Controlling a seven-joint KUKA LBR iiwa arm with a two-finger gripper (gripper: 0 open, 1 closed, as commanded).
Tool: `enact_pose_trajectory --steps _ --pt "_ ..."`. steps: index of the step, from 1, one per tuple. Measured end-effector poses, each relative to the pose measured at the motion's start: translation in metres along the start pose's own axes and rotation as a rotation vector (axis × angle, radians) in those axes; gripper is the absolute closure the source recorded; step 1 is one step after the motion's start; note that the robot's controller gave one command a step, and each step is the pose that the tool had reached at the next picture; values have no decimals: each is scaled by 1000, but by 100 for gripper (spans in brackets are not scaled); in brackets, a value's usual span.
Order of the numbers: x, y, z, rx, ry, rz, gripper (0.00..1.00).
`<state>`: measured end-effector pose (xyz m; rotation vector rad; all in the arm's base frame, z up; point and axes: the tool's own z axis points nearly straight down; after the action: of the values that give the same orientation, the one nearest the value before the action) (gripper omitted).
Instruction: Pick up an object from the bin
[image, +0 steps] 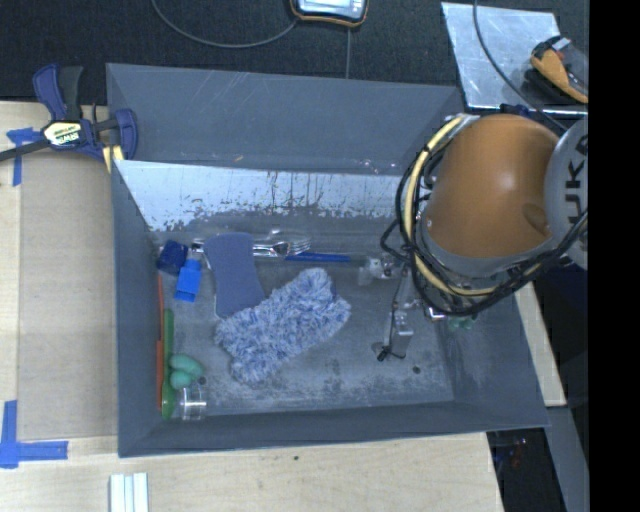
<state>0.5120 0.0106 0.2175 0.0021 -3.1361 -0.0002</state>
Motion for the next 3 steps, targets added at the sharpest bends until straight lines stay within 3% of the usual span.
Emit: enact_pose_trajectory --steps 1,2,3 --pt "-2 0 -4 0 -9 1 0" --pt "-56 41 98 1 -12 -174 0" --pt "-86 49 61 3 -17 -336 0"
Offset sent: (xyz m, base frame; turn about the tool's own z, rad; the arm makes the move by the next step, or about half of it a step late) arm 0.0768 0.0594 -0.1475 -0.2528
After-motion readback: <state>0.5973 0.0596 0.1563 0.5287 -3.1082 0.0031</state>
